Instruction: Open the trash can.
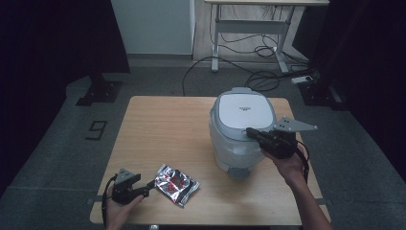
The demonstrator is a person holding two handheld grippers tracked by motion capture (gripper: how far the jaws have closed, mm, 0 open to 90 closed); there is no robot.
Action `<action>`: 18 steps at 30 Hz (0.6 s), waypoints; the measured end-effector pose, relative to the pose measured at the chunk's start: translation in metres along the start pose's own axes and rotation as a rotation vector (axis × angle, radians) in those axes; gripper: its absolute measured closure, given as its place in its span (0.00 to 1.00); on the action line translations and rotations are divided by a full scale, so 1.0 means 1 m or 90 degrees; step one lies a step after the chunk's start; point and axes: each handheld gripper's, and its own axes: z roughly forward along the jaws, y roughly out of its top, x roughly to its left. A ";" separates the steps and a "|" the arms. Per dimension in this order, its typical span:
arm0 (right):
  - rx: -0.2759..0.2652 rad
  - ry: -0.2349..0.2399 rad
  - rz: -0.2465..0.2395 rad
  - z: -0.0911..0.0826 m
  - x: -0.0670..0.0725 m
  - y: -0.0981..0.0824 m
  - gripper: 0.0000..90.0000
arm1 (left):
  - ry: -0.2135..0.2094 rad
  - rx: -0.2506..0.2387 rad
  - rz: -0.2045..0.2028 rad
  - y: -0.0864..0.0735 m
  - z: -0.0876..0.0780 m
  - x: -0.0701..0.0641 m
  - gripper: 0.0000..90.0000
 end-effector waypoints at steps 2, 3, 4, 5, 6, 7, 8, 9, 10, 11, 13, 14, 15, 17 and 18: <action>-0.001 -0.002 -0.004 0.000 0.000 0.000 1.00 | 0.000 0.000 0.000 0.000 0.000 0.000 0.33; -0.003 -0.002 -0.006 0.000 0.001 -0.001 1.00 | 0.000 0.001 0.000 0.000 0.000 0.000 0.33; -0.003 -0.002 -0.006 0.000 0.001 -0.001 1.00 | 0.000 0.001 0.000 0.000 0.000 0.000 0.33; -0.004 -0.002 -0.007 -0.001 0.001 -0.001 1.00 | 0.000 0.000 0.000 0.000 0.000 0.000 0.33; -0.004 -0.002 -0.008 -0.001 0.001 -0.002 1.00 | 0.001 0.000 0.000 0.000 0.000 0.000 0.33; -0.004 -0.004 -0.008 -0.001 0.002 -0.002 1.00 | 0.001 0.000 -0.001 0.000 -0.001 0.000 0.33; -0.004 -0.004 -0.008 -0.001 0.002 -0.002 1.00 | 0.001 0.000 -0.001 0.000 -0.001 0.000 0.33; -0.003 -0.006 -0.008 -0.001 0.002 -0.001 1.00 | 0.001 -0.001 -0.001 0.000 -0.001 0.000 0.33; -0.003 -0.006 -0.008 -0.001 0.002 -0.001 1.00 | 0.001 0.000 -0.001 0.000 -0.001 0.000 0.33; -0.003 -0.007 -0.009 -0.001 0.002 -0.001 1.00 | 0.001 0.000 -0.001 0.000 0.000 0.000 0.33; -0.001 -0.006 -0.009 -0.001 0.002 -0.001 1.00 | 0.000 0.001 -0.001 0.000 0.000 0.000 0.33; 0.000 -0.005 -0.009 -0.001 0.002 -0.001 1.00 | 0.000 0.001 -0.001 0.000 0.000 0.000 0.33; 0.001 -0.001 -0.007 -0.001 0.002 -0.001 1.00 | 0.000 0.000 -0.001 0.000 0.000 0.000 0.33; 0.005 0.014 -0.004 -0.002 0.001 -0.002 1.00 | 0.000 0.000 -0.001 0.000 0.000 0.000 0.33; 0.005 0.014 -0.004 -0.002 0.001 -0.002 1.00 | 0.000 0.000 -0.001 0.000 0.000 0.000 0.33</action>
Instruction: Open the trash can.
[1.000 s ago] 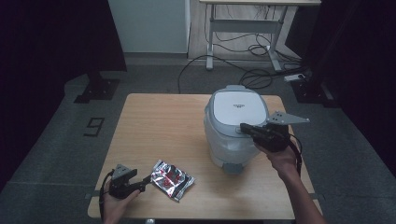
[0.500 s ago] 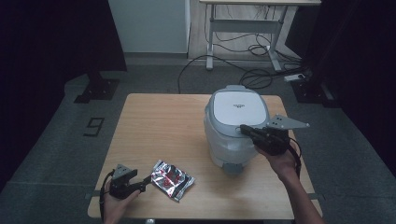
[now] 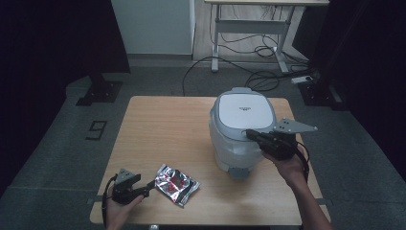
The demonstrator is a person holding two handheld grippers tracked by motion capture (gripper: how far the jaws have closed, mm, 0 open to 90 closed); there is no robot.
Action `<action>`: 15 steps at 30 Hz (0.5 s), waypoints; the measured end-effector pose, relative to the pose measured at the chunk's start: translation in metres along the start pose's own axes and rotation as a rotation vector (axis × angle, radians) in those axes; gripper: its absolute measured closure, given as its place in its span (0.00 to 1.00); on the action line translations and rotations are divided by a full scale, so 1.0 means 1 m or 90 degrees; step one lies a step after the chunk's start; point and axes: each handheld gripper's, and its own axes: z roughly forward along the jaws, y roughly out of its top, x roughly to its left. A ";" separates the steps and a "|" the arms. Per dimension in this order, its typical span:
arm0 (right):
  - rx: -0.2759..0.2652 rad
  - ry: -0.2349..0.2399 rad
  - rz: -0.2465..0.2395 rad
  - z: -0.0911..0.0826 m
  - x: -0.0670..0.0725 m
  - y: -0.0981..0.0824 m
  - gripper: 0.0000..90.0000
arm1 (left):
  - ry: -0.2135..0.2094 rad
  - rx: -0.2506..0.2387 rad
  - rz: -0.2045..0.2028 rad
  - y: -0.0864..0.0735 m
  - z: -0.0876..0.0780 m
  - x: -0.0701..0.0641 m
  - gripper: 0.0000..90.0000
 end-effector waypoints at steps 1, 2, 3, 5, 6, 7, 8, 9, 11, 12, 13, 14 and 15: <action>0.000 0.008 0.003 -0.001 0.000 -0.001 1.00 | -0.001 0.000 0.001 0.000 0.000 0.000 0.33; -0.002 0.008 0.005 -0.001 0.000 -0.002 1.00 | -0.001 0.000 0.002 0.000 0.000 -0.001 0.33; -0.003 0.009 0.008 -0.001 0.000 -0.002 1.00 | -0.001 0.001 0.003 0.000 0.000 -0.001 0.33; -0.002 0.009 0.010 -0.001 -0.001 -0.001 1.00 | -0.002 0.000 0.003 0.000 0.000 -0.001 0.33; -0.002 0.009 0.010 -0.001 -0.001 -0.001 1.00 | -0.002 0.000 0.003 0.000 0.000 -0.001 0.33; -0.001 0.016 0.018 -0.001 -0.002 -0.001 1.00 | -0.002 0.000 0.003 0.000 0.000 -0.001 0.33; -0.001 0.016 0.018 -0.001 -0.002 -0.001 1.00 | -0.002 0.000 0.003 0.000 0.000 -0.001 0.33; 0.001 0.022 0.030 -0.001 -0.004 -0.001 1.00 | -0.002 0.001 0.003 0.000 0.000 -0.001 0.33; 0.002 0.024 0.038 -0.001 -0.004 -0.001 1.00 | -0.003 0.002 0.003 0.000 0.000 -0.001 0.33; 0.004 0.023 0.039 -0.001 -0.004 0.000 1.00 | -0.003 0.002 0.003 0.000 0.000 -0.001 0.33; 0.006 0.022 0.038 -0.001 -0.004 0.000 1.00 | -0.003 0.002 0.004 0.000 0.000 -0.001 0.33; 0.006 0.022 0.038 -0.001 -0.004 0.000 1.00 | -0.003 0.002 0.004 0.000 0.000 -0.001 0.33; 0.012 0.022 0.043 -0.001 -0.004 0.001 1.00 | -0.003 0.001 0.003 0.000 0.000 -0.001 0.33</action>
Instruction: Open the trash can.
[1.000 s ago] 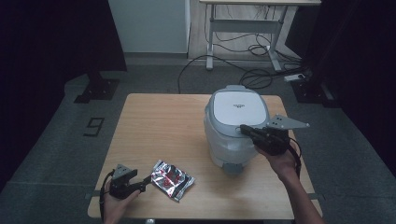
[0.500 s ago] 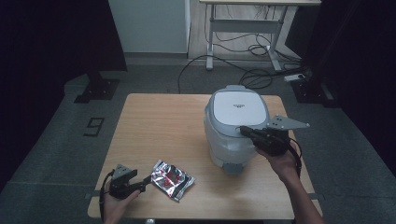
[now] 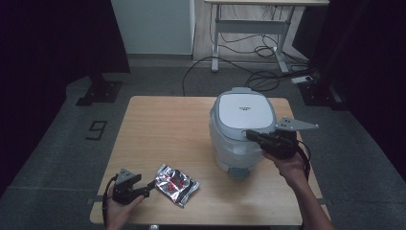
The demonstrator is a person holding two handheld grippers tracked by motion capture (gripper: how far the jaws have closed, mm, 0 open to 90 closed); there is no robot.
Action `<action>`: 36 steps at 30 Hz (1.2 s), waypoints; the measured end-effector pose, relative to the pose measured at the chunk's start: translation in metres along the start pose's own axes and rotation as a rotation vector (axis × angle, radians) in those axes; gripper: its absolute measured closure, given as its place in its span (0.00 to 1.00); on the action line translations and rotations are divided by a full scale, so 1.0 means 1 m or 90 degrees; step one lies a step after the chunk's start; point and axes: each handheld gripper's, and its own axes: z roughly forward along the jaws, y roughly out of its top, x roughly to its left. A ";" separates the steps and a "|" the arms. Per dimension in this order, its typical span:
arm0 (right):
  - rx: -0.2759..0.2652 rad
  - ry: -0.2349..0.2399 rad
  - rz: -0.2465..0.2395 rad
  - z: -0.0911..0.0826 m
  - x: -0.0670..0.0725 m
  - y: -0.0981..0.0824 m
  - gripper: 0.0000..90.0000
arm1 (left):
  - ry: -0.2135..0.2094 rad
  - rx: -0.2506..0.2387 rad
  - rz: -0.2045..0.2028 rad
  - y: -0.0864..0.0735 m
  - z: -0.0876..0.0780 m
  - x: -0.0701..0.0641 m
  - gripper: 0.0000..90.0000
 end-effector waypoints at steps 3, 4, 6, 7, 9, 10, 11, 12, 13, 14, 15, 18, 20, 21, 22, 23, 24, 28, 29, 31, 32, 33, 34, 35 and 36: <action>0.004 -0.001 0.002 0.000 0.000 0.001 1.00 | 0.001 -0.001 0.000 0.000 -0.001 0.000 0.33; 0.007 -0.004 0.003 0.000 0.001 0.001 1.00 | 0.000 -0.002 -0.001 0.000 -0.001 0.000 0.33; 0.008 -0.005 0.004 0.000 0.001 0.002 1.00 | 0.001 -0.002 -0.002 0.000 -0.001 0.000 0.33; 0.008 -0.005 0.004 0.000 0.001 0.002 1.00 | 0.001 -0.002 -0.002 0.000 -0.001 0.000 0.33; 0.010 -0.006 0.007 0.000 0.001 0.002 1.00 | 0.001 -0.003 -0.001 0.000 -0.001 0.000 0.33; 0.012 -0.005 0.008 0.000 0.001 0.002 1.00 | 0.001 -0.003 -0.001 0.000 -0.001 0.000 0.33; 0.012 -0.005 0.008 0.000 0.001 0.002 1.00 | 0.001 -0.003 -0.001 0.000 -0.001 0.000 0.33; 0.014 -0.006 0.009 0.000 0.001 0.003 1.00 | 0.000 -0.002 0.001 0.000 -0.001 -0.001 0.33; 0.014 -0.006 0.010 0.000 0.001 0.003 1.00 | 0.000 -0.002 0.001 0.000 -0.001 -0.001 0.33; 0.012 -0.006 0.011 0.000 0.001 0.002 1.00 | 0.000 -0.003 0.000 0.000 -0.001 -0.001 0.33; 0.009 -0.005 0.013 0.000 0.001 0.002 1.00 | 0.001 -0.004 0.000 0.000 -0.002 -0.001 0.33; 0.009 -0.007 0.010 0.000 0.001 0.002 1.00 | 0.001 -0.005 0.000 0.000 -0.002 0.000 0.33; 0.010 -0.008 0.002 0.000 0.001 0.004 1.00 | 0.001 -0.004 -0.001 0.000 -0.002 0.000 0.33; 0.010 -0.008 0.002 0.000 0.001 0.004 1.00 | 0.001 -0.004 -0.001 0.000 -0.002 0.000 0.33; 0.011 -0.032 -0.012 0.000 0.001 0.008 1.00 | 0.002 -0.004 -0.001 0.000 -0.002 0.000 0.33; 0.011 -0.032 -0.012 0.000 0.001 0.008 1.00 | 0.002 -0.004 -0.001 0.000 -0.002 0.000 0.33; 0.012 -0.048 -0.018 0.001 0.000 0.010 1.00 | 0.002 -0.005 -0.001 0.000 -0.002 0.000 0.33; 0.016 -0.066 -0.036 0.002 0.003 0.010 1.00 | 0.002 -0.006 -0.002 0.000 -0.003 0.001 0.33; 0.019 -0.072 -0.039 0.002 0.005 0.010 1.00 | 0.001 -0.006 -0.001 0.000 -0.003 0.000 0.33; 0.018 -0.082 -0.052 0.002 0.008 0.008 1.00 | 0.001 -0.006 0.000 0.000 -0.003 0.000 0.33; 0.017 -0.083 -0.053 0.002 0.008 0.008 1.00 | 0.000 -0.005 0.001 0.000 -0.003 -0.001 0.33; 0.014 -0.080 -0.052 0.001 0.008 0.007 1.00 | 0.000 -0.005 0.002 0.000 -0.003 -0.002 0.33; 0.014 -0.079 -0.051 0.001 0.008 0.006 1.00 | 0.000 -0.005 0.003 0.000 -0.003 -0.002 0.33; 0.014 -0.079 -0.051 0.001 0.008 0.006 1.00 | 0.000 -0.005 0.003 0.000 -0.003 -0.002 0.33; 0.013 -0.080 -0.051 0.000 0.008 0.006 1.00 | 0.000 -0.005 0.002 0.000 -0.003 -0.002 0.33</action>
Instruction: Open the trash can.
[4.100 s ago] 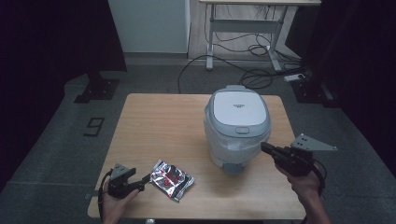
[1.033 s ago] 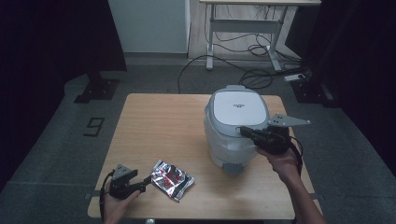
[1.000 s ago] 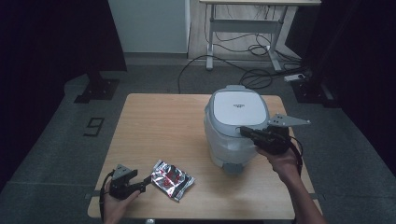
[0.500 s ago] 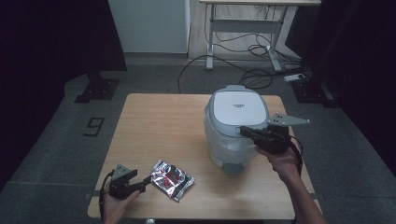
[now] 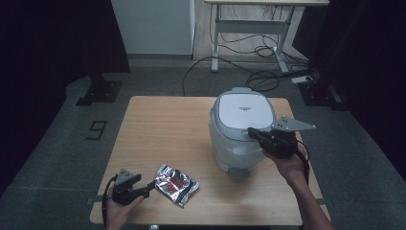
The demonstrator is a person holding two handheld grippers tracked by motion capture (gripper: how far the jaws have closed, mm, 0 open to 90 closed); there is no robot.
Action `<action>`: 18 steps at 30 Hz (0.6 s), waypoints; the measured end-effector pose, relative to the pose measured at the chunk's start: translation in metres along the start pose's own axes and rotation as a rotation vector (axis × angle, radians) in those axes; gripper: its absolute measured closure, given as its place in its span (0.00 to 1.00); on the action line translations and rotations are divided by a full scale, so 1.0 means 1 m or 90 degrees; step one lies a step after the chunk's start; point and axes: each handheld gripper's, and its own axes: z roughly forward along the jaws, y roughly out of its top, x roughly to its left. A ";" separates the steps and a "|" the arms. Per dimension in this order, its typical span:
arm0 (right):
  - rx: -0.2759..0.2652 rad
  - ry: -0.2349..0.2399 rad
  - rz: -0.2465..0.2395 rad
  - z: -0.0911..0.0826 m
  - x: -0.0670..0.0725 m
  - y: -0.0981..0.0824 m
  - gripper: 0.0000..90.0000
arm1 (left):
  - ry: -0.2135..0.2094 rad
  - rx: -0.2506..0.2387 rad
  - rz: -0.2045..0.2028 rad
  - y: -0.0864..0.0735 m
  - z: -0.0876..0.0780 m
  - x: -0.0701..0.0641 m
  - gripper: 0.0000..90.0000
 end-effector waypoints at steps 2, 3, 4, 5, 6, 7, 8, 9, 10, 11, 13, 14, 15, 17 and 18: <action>-0.004 -0.005 -0.007 0.000 0.001 -0.001 1.00 | 0.000 0.000 0.000 0.000 0.000 0.000 0.33; -0.005 -0.005 -0.007 0.000 0.001 -0.002 1.00 | 0.000 0.000 0.000 0.000 0.000 0.000 0.33; -0.007 -0.004 -0.004 0.000 0.001 -0.002 1.00 | 0.000 0.001 0.000 0.000 0.001 0.000 0.33; -0.009 -0.003 -0.001 0.000 0.001 -0.002 1.00 | 0.001 0.002 0.000 0.000 0.001 0.000 0.33; -0.010 -0.003 -0.001 0.000 0.001 -0.003 1.00 | 0.001 0.003 0.000 0.000 0.001 0.000 0.33; -0.010 -0.003 -0.001 0.000 0.001 -0.003 1.00 | 0.001 0.003 0.000 0.000 0.001 0.000 0.33; -0.010 -0.005 -0.003 0.000 0.001 -0.003 1.00 | 0.001 0.002 0.000 0.000 0.001 0.000 0.33; -0.010 -0.005 -0.003 0.000 0.001 -0.003 1.00 | 0.001 0.002 0.000 0.000 0.001 0.000 0.33; -0.010 -0.006 -0.004 0.000 0.001 -0.003 1.00 | 0.001 0.001 0.000 0.000 0.001 0.000 0.33; -0.008 -0.007 -0.005 0.000 0.002 -0.002 1.00 | 0.001 0.001 0.000 0.000 0.000 0.000 0.33; -0.007 -0.009 -0.004 0.000 0.002 -0.002 1.00 | 0.001 0.002 -0.001 0.000 0.001 0.000 0.33; -0.007 -0.009 -0.004 0.000 0.002 -0.002 1.00 | 0.001 0.002 0.000 0.000 0.001 0.000 0.33; -0.004 -0.015 -0.009 0.000 0.003 -0.001 1.00 | 0.003 0.006 0.002 0.000 0.001 0.000 0.33; 0.003 -0.020 -0.015 0.000 0.005 0.000 1.00 | 0.004 0.008 0.003 -0.001 0.002 0.000 0.33; 0.003 -0.020 -0.015 0.000 0.005 0.000 1.00 | 0.004 0.008 0.003 -0.001 0.002 0.000 0.33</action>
